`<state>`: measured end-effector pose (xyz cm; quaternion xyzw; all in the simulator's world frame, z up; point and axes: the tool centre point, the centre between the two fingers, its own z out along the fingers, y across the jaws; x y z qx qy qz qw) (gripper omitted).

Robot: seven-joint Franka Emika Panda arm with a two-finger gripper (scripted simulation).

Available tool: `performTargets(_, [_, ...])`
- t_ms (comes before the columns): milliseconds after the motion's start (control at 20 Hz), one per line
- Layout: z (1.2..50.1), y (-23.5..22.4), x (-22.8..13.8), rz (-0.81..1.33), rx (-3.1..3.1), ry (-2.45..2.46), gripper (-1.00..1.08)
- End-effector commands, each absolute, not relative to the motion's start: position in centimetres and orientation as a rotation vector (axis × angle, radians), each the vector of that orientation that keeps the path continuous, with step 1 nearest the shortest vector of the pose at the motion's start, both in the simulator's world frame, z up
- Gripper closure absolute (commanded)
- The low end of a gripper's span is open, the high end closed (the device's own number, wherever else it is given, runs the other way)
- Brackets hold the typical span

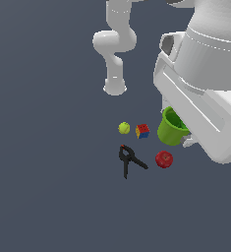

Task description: Pick up a designated object from a clutter of objects.

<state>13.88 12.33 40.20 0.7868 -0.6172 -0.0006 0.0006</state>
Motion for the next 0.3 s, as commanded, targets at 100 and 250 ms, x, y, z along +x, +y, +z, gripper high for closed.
performTargets(100, [40.64,12.57,14.19,0.0,2.471,-1.939,1.08])
performTargets(250, [40.69,12.61,14.24,0.0,2.471,-1.939,1.08])
